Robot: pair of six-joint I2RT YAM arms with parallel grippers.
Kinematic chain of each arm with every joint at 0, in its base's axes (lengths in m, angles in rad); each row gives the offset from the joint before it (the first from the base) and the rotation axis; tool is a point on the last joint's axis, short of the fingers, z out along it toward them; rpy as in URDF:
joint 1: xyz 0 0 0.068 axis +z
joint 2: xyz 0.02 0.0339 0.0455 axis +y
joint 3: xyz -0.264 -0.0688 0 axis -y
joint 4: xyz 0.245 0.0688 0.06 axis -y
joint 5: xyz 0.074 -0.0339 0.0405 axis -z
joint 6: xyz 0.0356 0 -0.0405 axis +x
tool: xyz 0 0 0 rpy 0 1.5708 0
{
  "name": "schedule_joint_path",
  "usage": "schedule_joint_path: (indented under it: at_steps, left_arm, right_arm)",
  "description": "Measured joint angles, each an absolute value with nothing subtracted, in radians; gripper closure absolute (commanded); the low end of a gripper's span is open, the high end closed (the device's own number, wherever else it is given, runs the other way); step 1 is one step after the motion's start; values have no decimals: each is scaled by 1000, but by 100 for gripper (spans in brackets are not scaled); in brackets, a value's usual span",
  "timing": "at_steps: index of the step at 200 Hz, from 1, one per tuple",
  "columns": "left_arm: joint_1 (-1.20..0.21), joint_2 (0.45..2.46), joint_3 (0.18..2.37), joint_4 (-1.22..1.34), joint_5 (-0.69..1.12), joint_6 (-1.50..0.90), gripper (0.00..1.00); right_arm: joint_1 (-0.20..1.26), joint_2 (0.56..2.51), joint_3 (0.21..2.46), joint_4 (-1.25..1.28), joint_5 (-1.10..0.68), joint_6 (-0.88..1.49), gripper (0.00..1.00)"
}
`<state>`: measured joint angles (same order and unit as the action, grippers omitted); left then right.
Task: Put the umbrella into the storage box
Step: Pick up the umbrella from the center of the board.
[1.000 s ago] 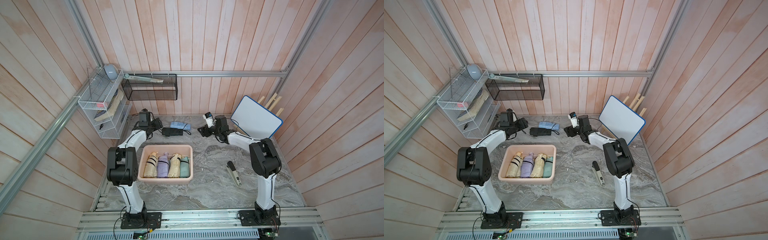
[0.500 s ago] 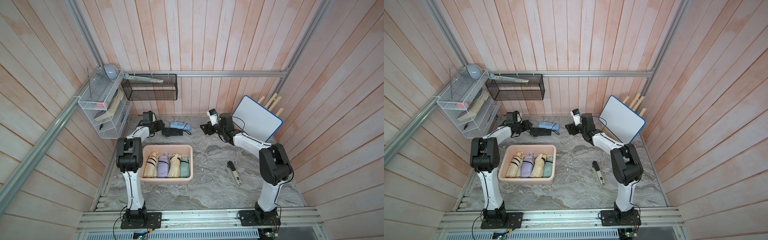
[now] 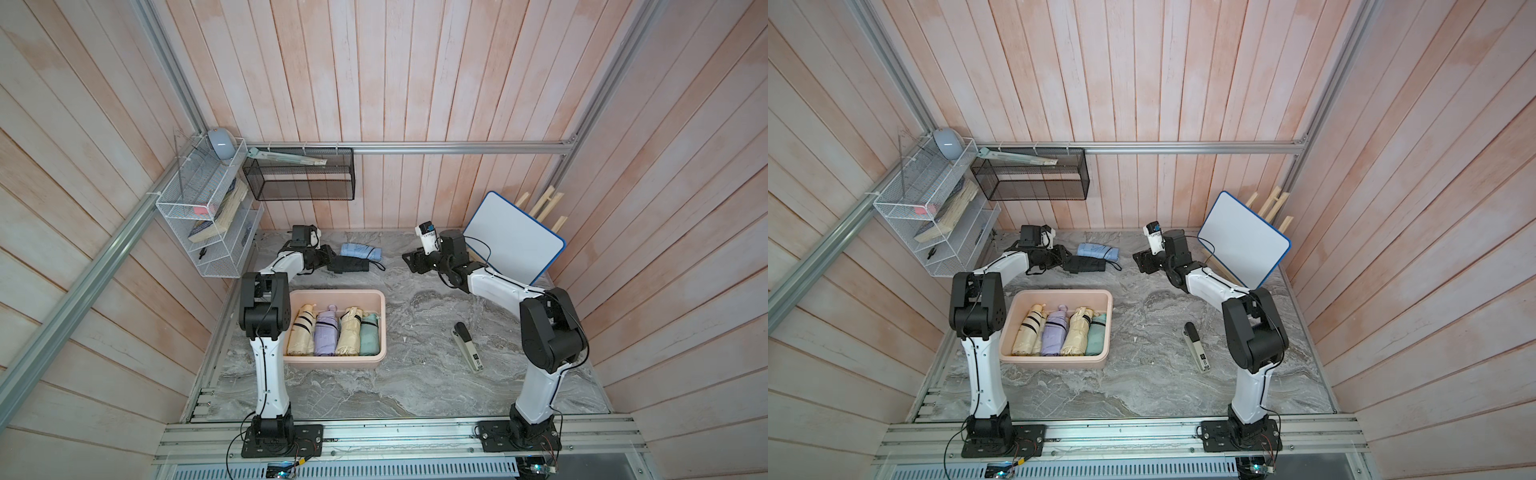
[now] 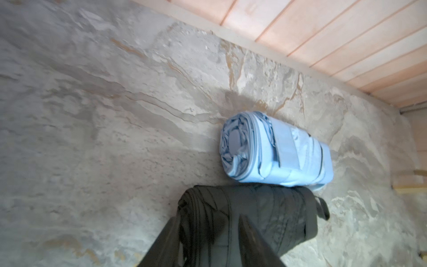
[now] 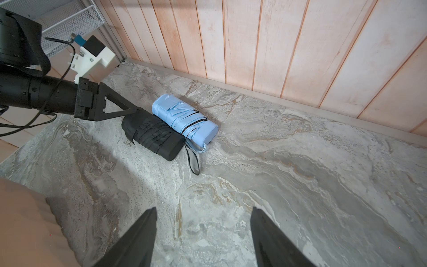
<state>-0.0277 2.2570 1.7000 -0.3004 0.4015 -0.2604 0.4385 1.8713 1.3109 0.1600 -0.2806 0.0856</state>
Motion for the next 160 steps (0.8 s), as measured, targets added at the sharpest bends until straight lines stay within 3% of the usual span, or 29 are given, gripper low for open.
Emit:
schedule_joint_path:
  at_steps: [65, 160]
  left_arm:
    - [-140, 2257, 1713, -319, 472, -255, 61]
    - [-322, 2257, 1736, -356, 687, -237, 59]
  right_arm:
    - [431, 1816, 1253, 182, -257, 170, 30]
    - [379, 1741, 1148, 191, -167, 582, 30]
